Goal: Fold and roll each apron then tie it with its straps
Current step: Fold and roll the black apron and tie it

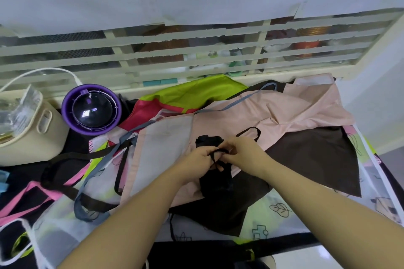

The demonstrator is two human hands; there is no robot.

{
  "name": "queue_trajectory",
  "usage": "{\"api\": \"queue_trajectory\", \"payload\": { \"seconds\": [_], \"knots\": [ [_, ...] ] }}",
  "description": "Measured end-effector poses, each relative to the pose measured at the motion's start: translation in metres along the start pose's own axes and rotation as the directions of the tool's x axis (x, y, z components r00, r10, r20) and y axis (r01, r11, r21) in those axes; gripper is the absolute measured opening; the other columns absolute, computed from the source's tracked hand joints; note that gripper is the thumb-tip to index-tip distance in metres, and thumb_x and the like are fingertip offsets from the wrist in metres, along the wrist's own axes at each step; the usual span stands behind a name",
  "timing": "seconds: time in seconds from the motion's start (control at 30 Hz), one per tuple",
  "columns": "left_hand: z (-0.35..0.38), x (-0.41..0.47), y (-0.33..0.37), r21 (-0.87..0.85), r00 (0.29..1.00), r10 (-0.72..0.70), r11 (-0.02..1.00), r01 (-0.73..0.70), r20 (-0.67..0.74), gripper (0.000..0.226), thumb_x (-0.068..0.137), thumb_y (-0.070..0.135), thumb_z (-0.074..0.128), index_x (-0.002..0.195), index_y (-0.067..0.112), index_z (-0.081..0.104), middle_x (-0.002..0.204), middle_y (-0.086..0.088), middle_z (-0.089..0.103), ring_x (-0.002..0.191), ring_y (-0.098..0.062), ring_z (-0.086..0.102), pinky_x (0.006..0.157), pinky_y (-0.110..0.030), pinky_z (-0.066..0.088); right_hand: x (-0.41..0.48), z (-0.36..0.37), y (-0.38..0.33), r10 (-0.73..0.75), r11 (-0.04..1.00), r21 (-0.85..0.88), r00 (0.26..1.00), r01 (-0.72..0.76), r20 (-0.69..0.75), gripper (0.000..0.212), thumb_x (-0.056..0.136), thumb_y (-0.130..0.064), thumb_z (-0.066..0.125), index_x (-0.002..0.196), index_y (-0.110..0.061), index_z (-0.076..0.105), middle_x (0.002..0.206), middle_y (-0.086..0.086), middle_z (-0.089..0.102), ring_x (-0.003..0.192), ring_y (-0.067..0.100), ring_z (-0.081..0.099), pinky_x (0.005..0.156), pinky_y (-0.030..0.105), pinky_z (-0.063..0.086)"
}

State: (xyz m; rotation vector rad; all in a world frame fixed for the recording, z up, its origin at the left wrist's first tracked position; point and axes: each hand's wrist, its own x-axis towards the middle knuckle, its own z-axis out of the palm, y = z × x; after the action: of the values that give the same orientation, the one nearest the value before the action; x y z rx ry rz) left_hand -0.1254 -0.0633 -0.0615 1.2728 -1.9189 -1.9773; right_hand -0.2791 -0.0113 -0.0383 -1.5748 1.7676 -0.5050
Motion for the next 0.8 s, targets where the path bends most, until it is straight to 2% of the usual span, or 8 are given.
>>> {"api": "queue_trajectory", "payload": {
  "seconds": [0.23,0.27,0.37,0.4,0.47,0.57,0.67,0.8],
  "knots": [
    [0.005,0.003,0.008,-0.106,1.000,0.007,0.994,-0.008,-0.007,0.030,0.104,0.021,0.035,0.103,0.014,0.064,0.094,-0.003,0.067,0.084,-0.018,0.064,0.086,-0.029,0.053,-0.007,-0.003,0.018,0.187,0.927,0.347,0.977,-0.142,-0.101,0.015,0.092,-0.021,0.060,0.094,-0.013,0.073,0.084,0.004,0.071,0.065,0.004,0.060,0.071,0.021,0.051],
    [0.004,0.004,0.007,-0.112,1.000,0.005,0.994,-0.007,-0.017,0.031,0.104,0.022,0.035,0.102,0.013,0.064,0.094,-0.004,0.067,0.083,-0.021,0.064,0.087,-0.031,0.053,-0.008,-0.004,0.018,0.284,0.833,0.516,0.955,-0.200,-0.090,0.016,0.093,-0.019,0.059,0.091,-0.011,0.072,0.084,0.009,0.068,0.064,0.006,0.058,0.069,0.022,0.050],
    [0.001,0.007,0.004,-0.057,0.998,0.014,0.998,-0.017,-0.056,0.035,0.103,0.034,0.034,0.098,0.019,0.065,0.093,-0.005,0.069,0.082,-0.021,0.066,0.088,-0.040,0.054,-0.012,-0.009,0.012,0.462,0.252,0.930,0.878,-0.267,0.127,0.017,0.090,-0.012,0.055,0.079,-0.008,0.068,0.081,0.008,0.058,0.055,0.008,0.053,0.055,0.018,0.046],
    [0.000,0.009,0.004,-0.027,0.998,0.014,1.000,-0.015,-0.062,0.036,0.103,0.036,0.033,0.097,0.020,0.065,0.090,-0.004,0.069,0.080,-0.020,0.066,0.086,-0.039,0.054,-0.014,-0.010,0.010,0.464,0.122,0.961,0.870,-0.249,0.167,0.017,0.089,-0.011,0.054,0.077,-0.007,0.066,0.080,0.006,0.059,0.053,0.008,0.053,0.052,0.017,0.046],
    [0.000,0.010,0.007,0.012,0.999,-0.003,1.000,0.003,-0.048,0.036,0.104,0.035,0.031,0.096,0.020,0.062,0.081,-0.005,0.067,0.073,-0.018,0.064,0.081,-0.037,0.053,-0.020,-0.013,0.004,0.447,0.007,0.983,0.880,-0.185,0.162,0.017,0.089,-0.012,0.050,0.077,-0.008,0.061,0.077,0.005,0.062,0.053,0.009,0.054,0.051,0.018,0.049],
    [0.000,0.011,0.014,-0.013,0.998,-0.064,0.998,0.064,0.005,0.036,0.105,0.032,0.028,0.098,0.021,0.061,0.075,-0.005,0.065,0.068,-0.016,0.058,0.074,-0.032,0.050,-0.031,-0.013,-0.007,0.440,0.091,0.990,0.896,-0.109,0.058,0.027,0.093,-0.012,0.045,0.067,-0.011,0.054,0.068,0.007,0.062,0.056,0.013,0.056,0.060,0.023,0.048],
    [0.000,0.015,0.015,-0.097,0.989,-0.146,0.984,0.146,0.009,0.040,0.104,0.032,0.029,0.096,0.020,0.066,0.087,-0.008,0.066,0.068,-0.014,0.053,0.065,-0.025,0.045,-0.043,0.001,-0.018,0.368,0.254,0.934,0.918,-0.252,0.148,0.031,0.096,-0.002,0.039,0.067,-0.005,0.049,0.060,0.013,0.055,0.054,0.019,0.049,0.057,0.024,0.043],
    [0.001,0.020,0.019,-0.104,0.966,-0.257,0.961,0.257,0.016,0.040,0.105,0.030,0.030,0.091,0.014,0.064,0.086,-0.008,0.066,0.063,-0.010,0.047,0.054,-0.018,0.040,-0.053,0.024,-0.010,0.187,0.801,0.507,0.938,-0.318,0.292,0.029,0.098,-0.012,0.045,0.071,-0.010,0.056,0.075,0.009,0.070,0.061,0.015,0.059,0.066,0.027,0.051]
  ]
}}
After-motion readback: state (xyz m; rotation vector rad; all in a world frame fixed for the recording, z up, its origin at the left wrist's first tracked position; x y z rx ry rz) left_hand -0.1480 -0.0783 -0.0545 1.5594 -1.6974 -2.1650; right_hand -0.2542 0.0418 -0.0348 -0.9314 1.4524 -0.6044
